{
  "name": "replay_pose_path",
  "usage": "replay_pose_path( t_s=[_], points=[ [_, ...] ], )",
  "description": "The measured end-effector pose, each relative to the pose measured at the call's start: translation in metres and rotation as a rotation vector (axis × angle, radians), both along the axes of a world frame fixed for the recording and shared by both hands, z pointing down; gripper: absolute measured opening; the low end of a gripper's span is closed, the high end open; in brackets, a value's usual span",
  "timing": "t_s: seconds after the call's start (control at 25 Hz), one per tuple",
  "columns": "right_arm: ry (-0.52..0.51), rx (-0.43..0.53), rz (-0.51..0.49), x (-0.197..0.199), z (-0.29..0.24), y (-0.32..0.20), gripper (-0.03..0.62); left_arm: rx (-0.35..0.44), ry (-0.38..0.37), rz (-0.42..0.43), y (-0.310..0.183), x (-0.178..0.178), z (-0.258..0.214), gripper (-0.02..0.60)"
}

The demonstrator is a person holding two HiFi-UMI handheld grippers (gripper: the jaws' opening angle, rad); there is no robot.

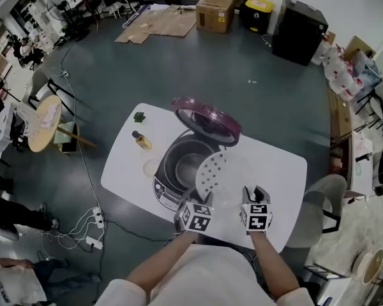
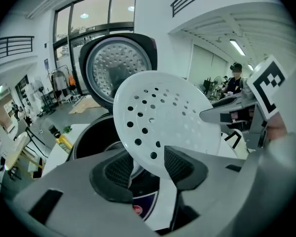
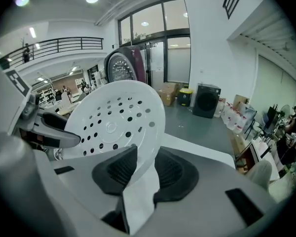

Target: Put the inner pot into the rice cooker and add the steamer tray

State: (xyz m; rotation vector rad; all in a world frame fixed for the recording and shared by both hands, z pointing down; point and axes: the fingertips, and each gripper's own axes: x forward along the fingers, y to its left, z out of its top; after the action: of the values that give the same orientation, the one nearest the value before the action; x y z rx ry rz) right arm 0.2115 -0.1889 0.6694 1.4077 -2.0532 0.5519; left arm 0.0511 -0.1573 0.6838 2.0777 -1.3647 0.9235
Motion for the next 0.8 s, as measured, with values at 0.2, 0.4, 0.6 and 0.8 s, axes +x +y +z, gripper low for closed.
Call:
replay_pose_path(
  t_s=[0.2, 0.4, 0.6, 0.8],
  points=[
    [0.052, -0.008, -0.065, -0.047, 0.003, -0.006, 0.149, 0.031, -0.067, -0.002, -0.009, -0.044, -0.002, 0.215],
    [0.091, -0.010, -0.105, -0.080, 0.011, -0.016, 0.163, 0.031, -0.117, 0.009, -0.020, -0.077, 0.002, 0.219],
    [0.124, -0.049, -0.139, -0.109, 0.021, -0.031, 0.178, 0.012, -0.152, 0.018, -0.034, -0.105, 0.011, 0.227],
    [0.174, -0.077, -0.171, -0.139, 0.038, -0.044, 0.190, -0.048, -0.198, 0.004, -0.048, -0.136, 0.033, 0.235]
  ],
)
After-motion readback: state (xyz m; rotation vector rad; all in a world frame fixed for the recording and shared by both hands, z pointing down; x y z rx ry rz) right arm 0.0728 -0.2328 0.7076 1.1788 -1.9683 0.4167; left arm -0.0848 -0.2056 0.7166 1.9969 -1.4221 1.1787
